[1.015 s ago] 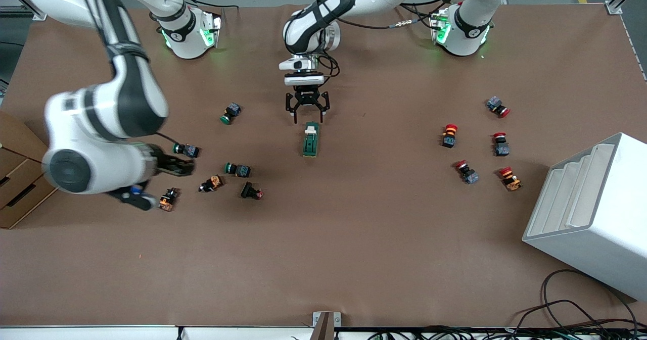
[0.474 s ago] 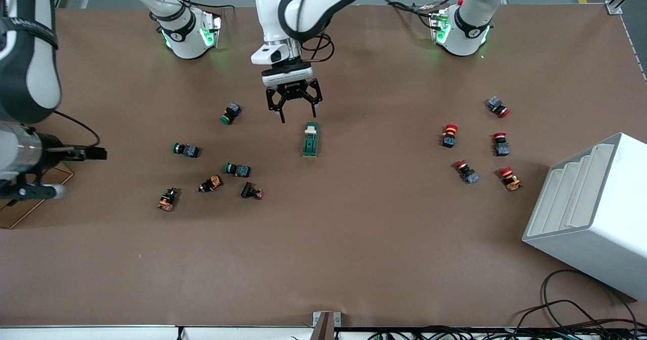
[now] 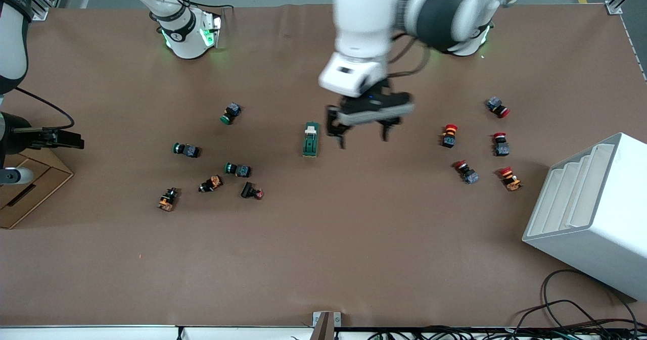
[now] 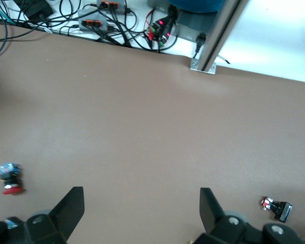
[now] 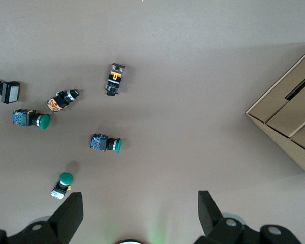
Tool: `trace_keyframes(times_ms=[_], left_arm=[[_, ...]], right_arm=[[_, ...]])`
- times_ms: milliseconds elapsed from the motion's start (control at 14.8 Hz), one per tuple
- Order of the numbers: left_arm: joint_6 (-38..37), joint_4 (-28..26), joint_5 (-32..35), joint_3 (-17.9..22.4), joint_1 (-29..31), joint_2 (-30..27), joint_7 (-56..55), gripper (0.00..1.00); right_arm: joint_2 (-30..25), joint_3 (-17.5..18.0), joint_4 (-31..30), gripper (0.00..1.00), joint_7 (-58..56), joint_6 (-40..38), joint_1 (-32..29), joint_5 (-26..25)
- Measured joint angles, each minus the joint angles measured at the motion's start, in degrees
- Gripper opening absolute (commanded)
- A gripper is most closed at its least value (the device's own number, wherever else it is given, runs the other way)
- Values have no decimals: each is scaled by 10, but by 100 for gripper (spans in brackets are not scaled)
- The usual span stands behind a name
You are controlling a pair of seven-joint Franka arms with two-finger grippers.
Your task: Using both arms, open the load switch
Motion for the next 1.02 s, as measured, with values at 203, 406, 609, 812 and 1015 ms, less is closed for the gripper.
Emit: trace_keyframes(times_ms=[203,406,609,812,1015], left_arm=[[-33,0,-67,5,72,-44,122,100],[-86,0,-124,51,98,-85,238,100],[-144,-1,-214,147,100,-129,359,100],[-216,-6,-258,225,104,-163,473,100],[-238,-39,-272,238,111,-193,508,100]], right_arm=[[0,3,14,100,1,-25,0,0],[0,10,18,100,17,-43,2,2],[-1,12,21,100,21,-48,2,10],[-17,10,24,100,25,-58,2,33],[-41,-14,10,100,26,-62,29,37]])
